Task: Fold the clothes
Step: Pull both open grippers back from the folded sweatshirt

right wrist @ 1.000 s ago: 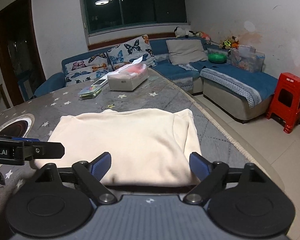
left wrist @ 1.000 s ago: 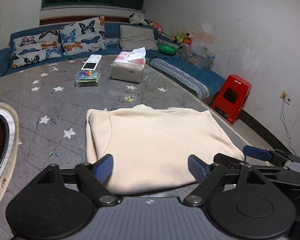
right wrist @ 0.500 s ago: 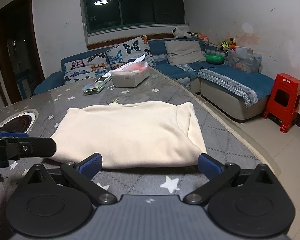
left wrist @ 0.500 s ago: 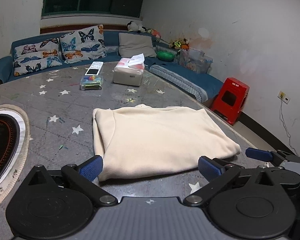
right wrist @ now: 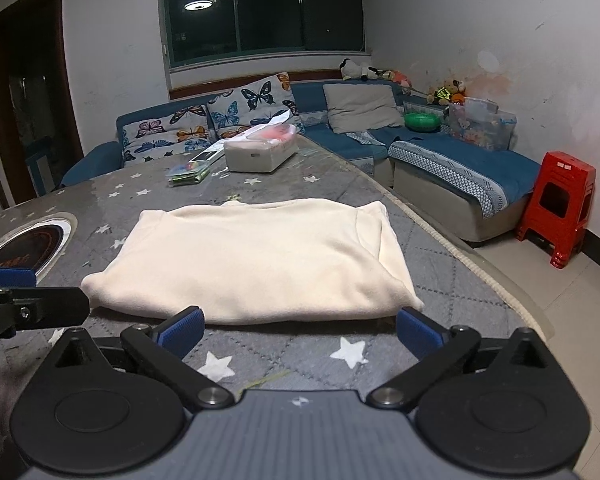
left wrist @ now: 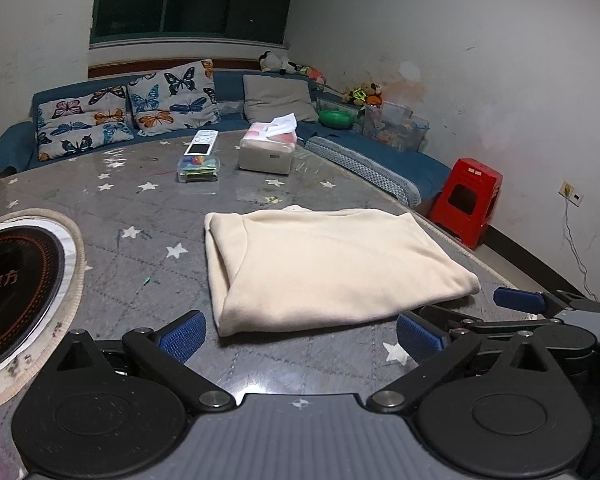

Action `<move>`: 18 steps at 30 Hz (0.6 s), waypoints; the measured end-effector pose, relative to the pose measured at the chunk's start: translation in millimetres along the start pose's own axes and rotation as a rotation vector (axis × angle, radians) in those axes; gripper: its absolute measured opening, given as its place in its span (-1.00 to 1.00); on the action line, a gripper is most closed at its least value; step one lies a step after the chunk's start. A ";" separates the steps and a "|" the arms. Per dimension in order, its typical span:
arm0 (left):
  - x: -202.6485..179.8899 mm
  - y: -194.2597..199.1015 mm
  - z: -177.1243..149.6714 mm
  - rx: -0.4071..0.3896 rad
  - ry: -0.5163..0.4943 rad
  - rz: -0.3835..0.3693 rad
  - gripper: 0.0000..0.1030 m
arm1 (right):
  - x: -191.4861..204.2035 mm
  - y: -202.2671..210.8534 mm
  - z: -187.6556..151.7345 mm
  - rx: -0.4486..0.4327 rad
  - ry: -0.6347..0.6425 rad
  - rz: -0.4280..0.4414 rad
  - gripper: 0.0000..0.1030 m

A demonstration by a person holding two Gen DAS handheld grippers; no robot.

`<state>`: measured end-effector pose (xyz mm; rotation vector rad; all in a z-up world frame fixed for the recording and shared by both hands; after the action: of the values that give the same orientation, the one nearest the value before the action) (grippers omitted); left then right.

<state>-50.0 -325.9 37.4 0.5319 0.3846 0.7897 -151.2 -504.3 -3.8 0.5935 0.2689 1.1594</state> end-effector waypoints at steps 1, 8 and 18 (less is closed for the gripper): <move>0.4 2.2 -1.1 -0.002 0.004 0.001 1.00 | 1.7 1.4 -0.7 0.000 0.004 0.002 1.00; 2.7 20.2 -8.8 -0.025 0.013 0.015 1.00 | 14.0 14.0 -4.3 -0.006 0.028 0.008 1.00; 6.2 42.1 -13.6 -0.065 0.008 0.026 1.00 | 30.0 28.2 -9.2 -0.016 0.037 0.012 1.00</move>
<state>-76.7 -292.6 50.2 0.4738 0.3591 0.8270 -166.0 -466.5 7.6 0.5609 0.2884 1.1840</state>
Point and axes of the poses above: each gripper's, at about its wrist camera, not at the fingertips, and y roughly against the way its jaws point, x to its left, z to its top, the point moved 4 cm from there along -y, roughly the way its jaws point, and after that the axes turned 2 degrees about -y, right-handed, at the moved point
